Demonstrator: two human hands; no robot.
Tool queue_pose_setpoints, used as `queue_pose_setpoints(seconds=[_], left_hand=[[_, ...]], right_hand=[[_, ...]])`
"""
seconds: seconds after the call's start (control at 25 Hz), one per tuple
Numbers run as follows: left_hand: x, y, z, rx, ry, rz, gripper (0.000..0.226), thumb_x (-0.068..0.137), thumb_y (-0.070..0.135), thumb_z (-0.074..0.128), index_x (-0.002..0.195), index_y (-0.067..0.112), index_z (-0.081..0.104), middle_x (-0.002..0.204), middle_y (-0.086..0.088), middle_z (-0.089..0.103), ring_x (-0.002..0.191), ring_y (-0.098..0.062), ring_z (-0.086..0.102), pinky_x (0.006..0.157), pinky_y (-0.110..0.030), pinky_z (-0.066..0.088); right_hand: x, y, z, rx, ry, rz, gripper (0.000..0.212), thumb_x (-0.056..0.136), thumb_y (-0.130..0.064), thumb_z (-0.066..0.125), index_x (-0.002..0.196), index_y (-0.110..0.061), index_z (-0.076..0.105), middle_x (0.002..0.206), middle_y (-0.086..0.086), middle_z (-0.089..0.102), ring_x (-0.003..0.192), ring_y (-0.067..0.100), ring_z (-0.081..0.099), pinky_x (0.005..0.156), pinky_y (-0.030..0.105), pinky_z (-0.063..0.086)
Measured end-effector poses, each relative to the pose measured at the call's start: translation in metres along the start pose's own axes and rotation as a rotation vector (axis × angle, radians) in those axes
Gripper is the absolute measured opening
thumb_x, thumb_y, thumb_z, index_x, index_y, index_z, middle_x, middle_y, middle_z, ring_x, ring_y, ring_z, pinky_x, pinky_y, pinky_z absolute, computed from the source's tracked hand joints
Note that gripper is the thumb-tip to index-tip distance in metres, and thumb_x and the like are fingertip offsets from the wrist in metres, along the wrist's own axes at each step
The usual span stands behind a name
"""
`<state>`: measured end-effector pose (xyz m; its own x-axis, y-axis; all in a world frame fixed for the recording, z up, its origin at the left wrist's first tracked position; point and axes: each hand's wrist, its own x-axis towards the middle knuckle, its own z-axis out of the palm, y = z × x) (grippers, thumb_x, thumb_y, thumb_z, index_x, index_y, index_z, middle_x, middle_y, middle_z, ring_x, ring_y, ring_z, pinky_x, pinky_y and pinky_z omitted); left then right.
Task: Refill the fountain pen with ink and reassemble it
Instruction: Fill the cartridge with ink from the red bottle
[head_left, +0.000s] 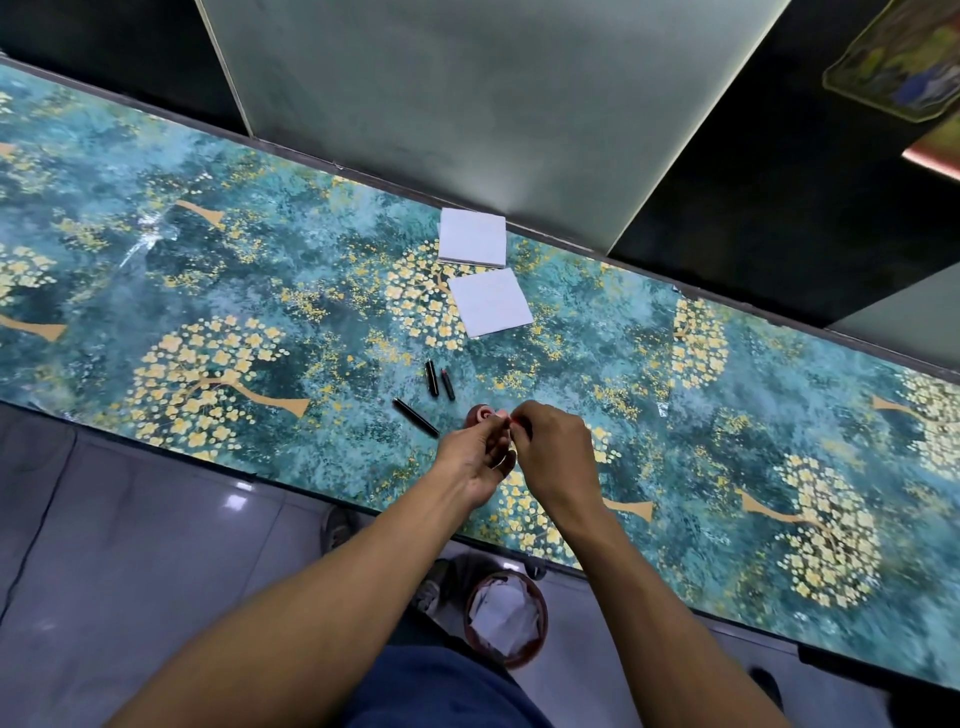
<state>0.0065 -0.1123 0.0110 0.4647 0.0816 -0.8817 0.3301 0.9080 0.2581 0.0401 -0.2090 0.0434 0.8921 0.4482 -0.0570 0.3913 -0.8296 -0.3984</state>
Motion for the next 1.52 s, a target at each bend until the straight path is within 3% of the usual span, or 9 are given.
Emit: queue_pose_setpoints(seconds=[0.16, 0.28, 0.44, 0.64, 1.24, 1.44, 1.52], left_hand=[[0.007, 0.002, 0.001, -0.018, 0.019, -0.045, 0.011, 0.086, 0.013, 0.073, 0.086, 0.006, 0.064, 0.050, -0.001, 0.057, 0.044, -0.011, 0.053, 0.054, -0.027, 0.052], [0.009, 0.006, 0.002, -0.051, 0.005, -0.086, 0.017, 0.088, 0.014, 0.070, 0.076, 0.008, 0.062, 0.052, -0.002, 0.056, 0.045, -0.010, 0.051, 0.053, -0.025, 0.052], [0.011, 0.012, -0.001, -0.085, 0.006, -0.156, 0.016, 0.088, 0.013, 0.070, 0.076, 0.006, 0.063, 0.053, -0.003, 0.057, 0.048, -0.010, 0.051, 0.048, -0.024, 0.055], [0.016, 0.018, -0.003, -0.092, 0.033, -0.214, 0.015, 0.087, 0.011, 0.071, 0.079, 0.003, 0.062, 0.051, -0.004, 0.058, 0.035, -0.010, 0.053, 0.043, -0.028, 0.054], [0.016, 0.028, -0.002, -0.135, 0.024, -0.284, 0.016, 0.092, 0.010, 0.065, 0.079, 0.002, 0.061, 0.055, -0.005, 0.056, 0.054, -0.010, 0.050, 0.057, -0.032, 0.057], [0.017, 0.028, -0.003, -0.109, 0.030, -0.284, 0.017, 0.091, 0.008, 0.066, 0.077, 0.000, 0.060, 0.045, -0.006, 0.053, 0.049, -0.010, 0.049, 0.060, -0.031, 0.056], [0.019, 0.027, -0.003, -0.091, 0.027, -0.283, 0.016, 0.091, 0.008, 0.065, 0.078, 0.000, 0.060, 0.051, -0.006, 0.053, 0.050, -0.010, 0.049, 0.063, -0.032, 0.055]], right_hand=[[0.009, -0.003, 0.000, -0.095, -0.040, -0.031, 0.014, 0.095, -0.019, 0.058, 0.091, -0.012, 0.069, 0.082, 0.009, 0.068, 0.071, 0.029, 0.061, 0.056, 0.033, 0.036], [0.014, -0.007, -0.003, -0.145, -0.062, -0.066, 0.013, 0.094, -0.017, 0.058, 0.091, -0.011, 0.069, 0.084, 0.010, 0.066, 0.072, 0.031, 0.061, 0.056, 0.032, 0.037], [0.019, -0.010, -0.002, -0.169, -0.094, -0.106, 0.010, 0.092, -0.016, 0.060, 0.089, -0.010, 0.067, 0.080, 0.006, 0.056, 0.065, 0.026, 0.051, 0.055, 0.030, 0.030], [0.023, -0.009, 0.005, -0.133, -0.115, -0.097, 0.008, 0.093, -0.015, 0.059, 0.091, -0.008, 0.063, 0.085, 0.011, 0.064, 0.068, 0.029, 0.053, 0.056, 0.033, 0.037], [0.028, -0.010, 0.010, -0.264, -0.148, -0.114, 0.019, 0.100, -0.022, 0.052, 0.088, -0.009, 0.059, 0.086, 0.010, 0.064, 0.072, 0.032, 0.058, 0.056, 0.034, 0.034], [0.024, -0.008, 0.006, -0.132, -0.154, -0.123, 0.007, 0.094, -0.019, 0.057, 0.096, -0.012, 0.059, 0.088, 0.008, 0.063, 0.072, 0.029, 0.055, 0.057, 0.035, 0.040], [0.024, -0.009, 0.005, -0.140, -0.158, -0.120, 0.006, 0.094, -0.017, 0.056, 0.093, -0.012, 0.059, 0.089, 0.009, 0.064, 0.072, 0.029, 0.055, 0.058, 0.035, 0.041]])
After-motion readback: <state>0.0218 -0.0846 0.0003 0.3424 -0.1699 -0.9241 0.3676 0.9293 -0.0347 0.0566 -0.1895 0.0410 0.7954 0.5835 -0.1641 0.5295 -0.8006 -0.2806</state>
